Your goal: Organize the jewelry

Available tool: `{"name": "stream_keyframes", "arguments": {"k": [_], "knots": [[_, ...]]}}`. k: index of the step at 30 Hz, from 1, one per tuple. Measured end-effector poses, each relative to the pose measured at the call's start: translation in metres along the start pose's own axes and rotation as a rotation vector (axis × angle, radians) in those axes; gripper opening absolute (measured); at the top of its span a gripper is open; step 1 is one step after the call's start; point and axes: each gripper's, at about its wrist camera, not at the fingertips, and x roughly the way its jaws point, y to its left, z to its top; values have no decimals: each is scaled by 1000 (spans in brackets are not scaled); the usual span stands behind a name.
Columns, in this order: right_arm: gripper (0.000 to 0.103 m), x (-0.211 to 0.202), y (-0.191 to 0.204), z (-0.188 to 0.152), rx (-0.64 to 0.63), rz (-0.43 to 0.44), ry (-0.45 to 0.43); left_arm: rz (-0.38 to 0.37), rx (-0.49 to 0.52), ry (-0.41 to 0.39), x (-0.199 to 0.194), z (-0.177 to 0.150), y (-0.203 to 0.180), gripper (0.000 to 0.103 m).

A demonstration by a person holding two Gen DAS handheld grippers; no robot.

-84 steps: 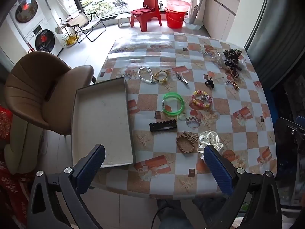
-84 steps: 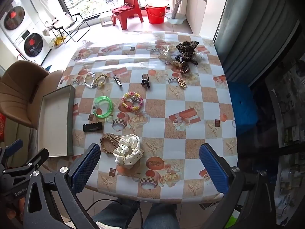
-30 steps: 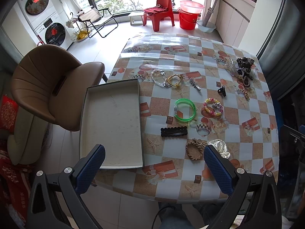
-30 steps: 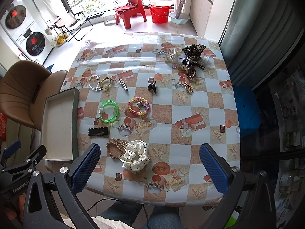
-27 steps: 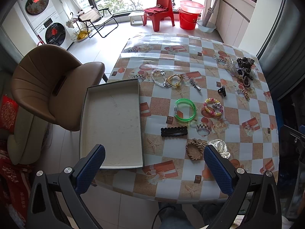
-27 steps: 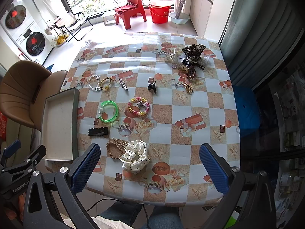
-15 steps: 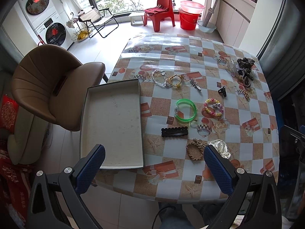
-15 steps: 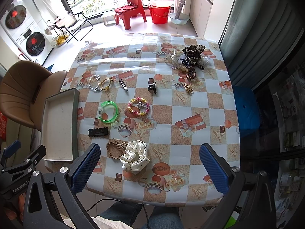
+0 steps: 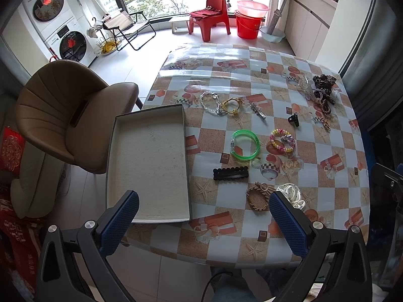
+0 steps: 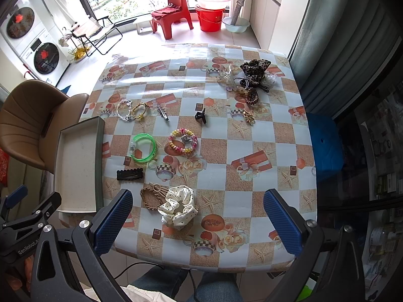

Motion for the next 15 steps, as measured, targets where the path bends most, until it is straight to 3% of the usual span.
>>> {"name": "stream_keyframes", "arguments": {"k": [15], "knots": [[103,-1,1,0,1,-1,0,0,1,1,0,0,-1,103]]}}
